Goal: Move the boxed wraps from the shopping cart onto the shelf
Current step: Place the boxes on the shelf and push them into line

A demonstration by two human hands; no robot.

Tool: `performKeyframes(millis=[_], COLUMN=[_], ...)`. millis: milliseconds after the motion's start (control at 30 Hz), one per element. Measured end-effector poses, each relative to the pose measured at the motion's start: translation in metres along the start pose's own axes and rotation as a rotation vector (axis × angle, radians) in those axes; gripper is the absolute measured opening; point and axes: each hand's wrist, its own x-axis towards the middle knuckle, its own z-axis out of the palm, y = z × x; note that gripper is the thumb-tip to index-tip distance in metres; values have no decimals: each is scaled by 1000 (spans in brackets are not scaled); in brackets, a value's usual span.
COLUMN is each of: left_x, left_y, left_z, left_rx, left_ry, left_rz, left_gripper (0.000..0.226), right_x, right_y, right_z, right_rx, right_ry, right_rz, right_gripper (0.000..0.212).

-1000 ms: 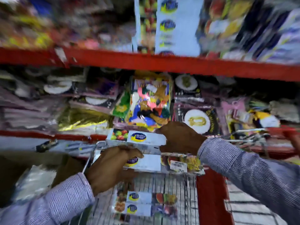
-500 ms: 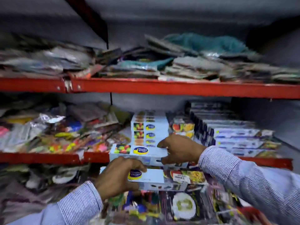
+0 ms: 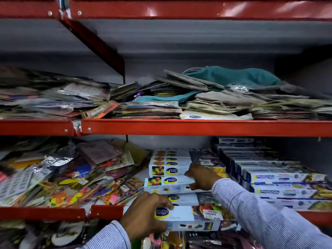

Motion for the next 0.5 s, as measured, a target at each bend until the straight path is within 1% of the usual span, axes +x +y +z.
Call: performKeyframes(millis=[267,367,500], left_x=[5,7,14], left_y=[-18,-18,-16], left_z=[11,14,14], left_rx=[-3,-4,-13], left_ry=[-28,-7,-1], left_rz=[-38,-51,-51], left_gripper=[55,54,53], right_x=[25,27,25], right_y=[14,19,20], right_z=[27,36,35], right_rx=[68,102,155], right_ry=[34,51,124], right_rz=[69,81,83], right_gripper=[61,63,59])
